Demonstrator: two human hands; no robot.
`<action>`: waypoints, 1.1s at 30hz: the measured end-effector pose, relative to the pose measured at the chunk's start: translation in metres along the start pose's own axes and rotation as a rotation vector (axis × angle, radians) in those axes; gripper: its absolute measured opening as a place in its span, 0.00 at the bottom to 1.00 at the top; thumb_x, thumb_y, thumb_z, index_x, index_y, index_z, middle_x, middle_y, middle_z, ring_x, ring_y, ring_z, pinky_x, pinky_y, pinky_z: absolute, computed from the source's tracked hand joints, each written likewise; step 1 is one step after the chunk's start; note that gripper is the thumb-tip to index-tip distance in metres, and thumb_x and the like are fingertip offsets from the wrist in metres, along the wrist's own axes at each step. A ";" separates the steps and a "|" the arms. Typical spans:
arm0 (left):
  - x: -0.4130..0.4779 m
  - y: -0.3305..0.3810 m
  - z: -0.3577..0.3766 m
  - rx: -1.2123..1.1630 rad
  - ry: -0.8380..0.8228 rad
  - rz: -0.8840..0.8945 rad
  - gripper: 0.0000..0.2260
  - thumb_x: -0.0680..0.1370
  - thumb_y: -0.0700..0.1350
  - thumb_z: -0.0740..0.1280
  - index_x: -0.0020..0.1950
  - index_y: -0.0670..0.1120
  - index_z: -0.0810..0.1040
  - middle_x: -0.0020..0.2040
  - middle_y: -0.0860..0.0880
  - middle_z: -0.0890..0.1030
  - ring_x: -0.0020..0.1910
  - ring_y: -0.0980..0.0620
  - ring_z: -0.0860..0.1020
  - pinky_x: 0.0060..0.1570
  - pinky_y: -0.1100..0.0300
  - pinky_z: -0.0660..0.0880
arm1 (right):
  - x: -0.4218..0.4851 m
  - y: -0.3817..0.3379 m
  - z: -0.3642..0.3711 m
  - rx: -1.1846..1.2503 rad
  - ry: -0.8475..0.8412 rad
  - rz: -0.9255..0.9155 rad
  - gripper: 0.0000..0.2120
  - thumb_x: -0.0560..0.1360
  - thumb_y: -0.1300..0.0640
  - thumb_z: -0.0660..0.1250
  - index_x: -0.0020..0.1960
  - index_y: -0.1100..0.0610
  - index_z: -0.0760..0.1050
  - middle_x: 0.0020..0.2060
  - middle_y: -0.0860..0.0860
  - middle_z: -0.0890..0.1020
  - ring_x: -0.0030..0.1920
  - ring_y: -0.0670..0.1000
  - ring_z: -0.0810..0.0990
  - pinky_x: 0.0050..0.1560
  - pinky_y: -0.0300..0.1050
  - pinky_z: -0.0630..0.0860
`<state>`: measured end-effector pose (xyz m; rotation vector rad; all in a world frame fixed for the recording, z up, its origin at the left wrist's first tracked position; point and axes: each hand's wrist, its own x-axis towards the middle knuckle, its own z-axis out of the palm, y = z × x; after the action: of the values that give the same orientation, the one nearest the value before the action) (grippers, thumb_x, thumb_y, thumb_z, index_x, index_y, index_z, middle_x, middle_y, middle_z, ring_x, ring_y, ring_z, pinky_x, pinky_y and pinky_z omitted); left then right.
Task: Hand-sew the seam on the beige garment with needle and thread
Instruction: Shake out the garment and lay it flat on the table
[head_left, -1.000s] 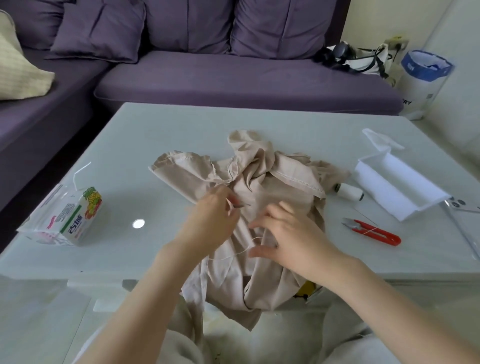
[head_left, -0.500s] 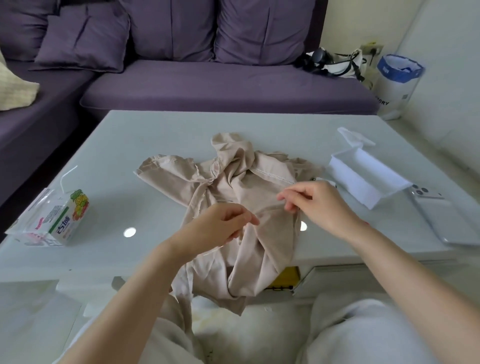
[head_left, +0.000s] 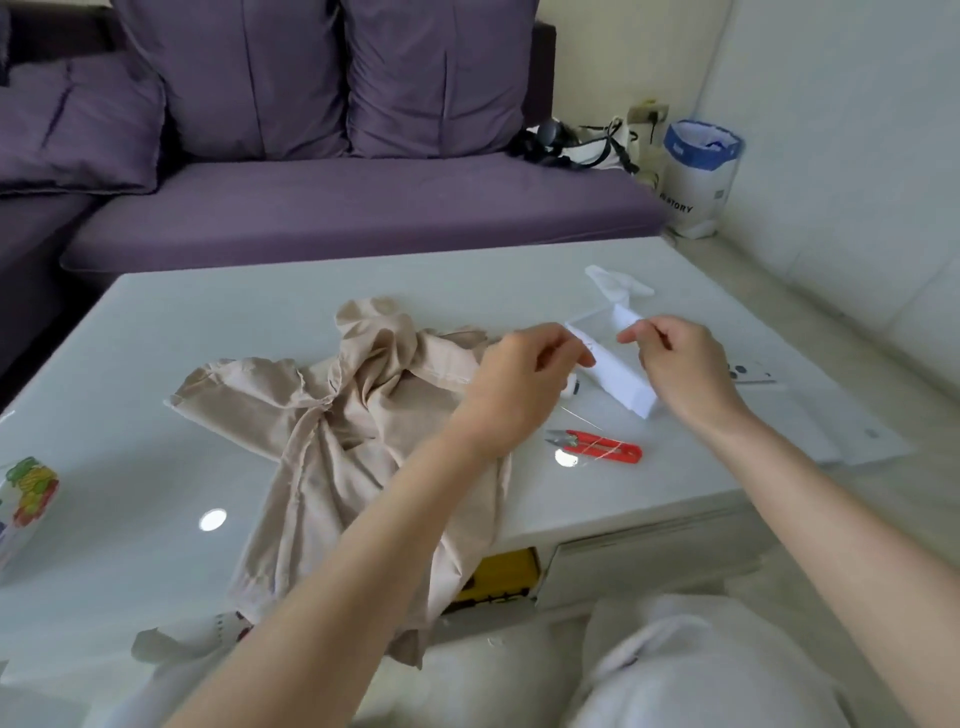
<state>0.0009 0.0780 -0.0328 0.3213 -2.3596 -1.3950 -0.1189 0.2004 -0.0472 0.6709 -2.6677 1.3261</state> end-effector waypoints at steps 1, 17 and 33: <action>0.004 -0.001 0.009 0.015 -0.031 -0.013 0.11 0.81 0.43 0.60 0.41 0.50 0.78 0.27 0.57 0.73 0.29 0.58 0.69 0.33 0.64 0.66 | 0.000 0.001 -0.002 -0.032 0.004 -0.005 0.12 0.79 0.61 0.57 0.47 0.58 0.80 0.28 0.44 0.72 0.32 0.45 0.70 0.31 0.25 0.64; -0.070 -0.072 -0.050 0.815 -0.171 -0.509 0.18 0.79 0.49 0.60 0.63 0.40 0.62 0.58 0.44 0.73 0.51 0.45 0.77 0.41 0.57 0.68 | -0.046 -0.034 0.072 -0.342 -0.461 -0.392 0.24 0.79 0.57 0.61 0.73 0.56 0.59 0.68 0.55 0.65 0.66 0.57 0.65 0.63 0.45 0.63; -0.076 -0.127 -0.119 0.611 0.289 -0.503 0.19 0.77 0.34 0.55 0.68 0.40 0.64 0.63 0.39 0.73 0.65 0.40 0.67 0.58 0.53 0.63 | -0.076 -0.066 0.147 -0.122 -0.624 -0.420 0.15 0.80 0.61 0.57 0.66 0.57 0.68 0.49 0.49 0.80 0.46 0.46 0.77 0.45 0.36 0.72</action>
<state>0.1211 -0.0480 -0.1075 1.2605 -2.4868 -0.6783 -0.0062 0.0773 -0.1099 1.7482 -2.7461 0.9392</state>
